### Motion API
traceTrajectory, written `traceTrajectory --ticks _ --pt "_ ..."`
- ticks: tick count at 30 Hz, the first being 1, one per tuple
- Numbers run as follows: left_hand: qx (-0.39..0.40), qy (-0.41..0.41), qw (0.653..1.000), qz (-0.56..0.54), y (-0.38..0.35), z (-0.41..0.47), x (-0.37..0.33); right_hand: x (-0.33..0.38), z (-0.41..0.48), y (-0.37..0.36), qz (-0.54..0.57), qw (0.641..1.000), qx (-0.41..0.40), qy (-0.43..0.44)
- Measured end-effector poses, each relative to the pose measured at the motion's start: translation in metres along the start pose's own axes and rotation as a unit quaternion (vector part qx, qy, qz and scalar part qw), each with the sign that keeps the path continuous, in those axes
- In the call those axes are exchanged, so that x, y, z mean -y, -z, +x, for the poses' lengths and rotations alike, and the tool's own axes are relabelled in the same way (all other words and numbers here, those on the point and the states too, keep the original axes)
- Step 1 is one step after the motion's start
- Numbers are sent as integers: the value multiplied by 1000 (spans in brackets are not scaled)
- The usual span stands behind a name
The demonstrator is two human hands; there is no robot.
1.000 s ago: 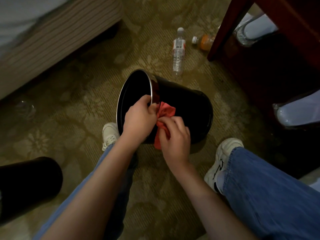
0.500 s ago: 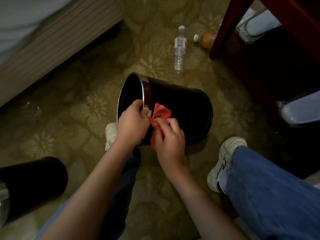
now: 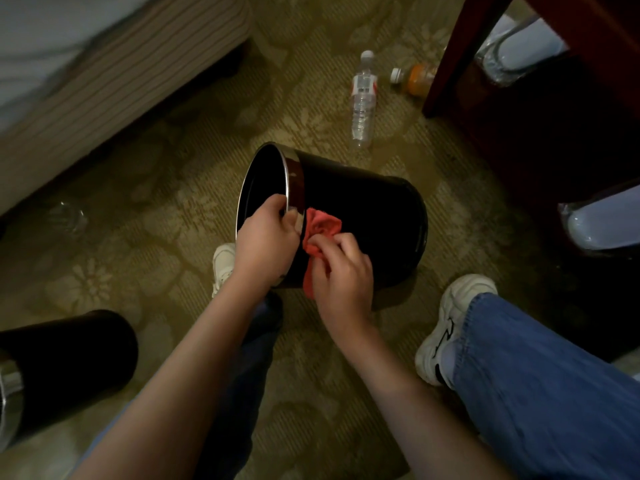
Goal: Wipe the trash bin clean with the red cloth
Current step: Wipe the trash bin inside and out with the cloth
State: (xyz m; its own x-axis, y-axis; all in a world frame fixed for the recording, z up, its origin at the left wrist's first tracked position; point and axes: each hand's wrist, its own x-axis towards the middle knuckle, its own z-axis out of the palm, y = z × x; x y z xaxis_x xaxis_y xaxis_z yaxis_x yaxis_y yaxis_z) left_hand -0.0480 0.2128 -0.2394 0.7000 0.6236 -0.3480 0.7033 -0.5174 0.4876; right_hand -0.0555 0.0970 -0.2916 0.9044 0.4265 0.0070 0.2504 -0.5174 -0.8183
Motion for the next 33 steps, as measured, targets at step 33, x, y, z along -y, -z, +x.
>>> traceTrajectory --ticks 33 --pt "-23 -13 999 22 -14 1 -23 -8 -14 1 43 996 -77 -22"
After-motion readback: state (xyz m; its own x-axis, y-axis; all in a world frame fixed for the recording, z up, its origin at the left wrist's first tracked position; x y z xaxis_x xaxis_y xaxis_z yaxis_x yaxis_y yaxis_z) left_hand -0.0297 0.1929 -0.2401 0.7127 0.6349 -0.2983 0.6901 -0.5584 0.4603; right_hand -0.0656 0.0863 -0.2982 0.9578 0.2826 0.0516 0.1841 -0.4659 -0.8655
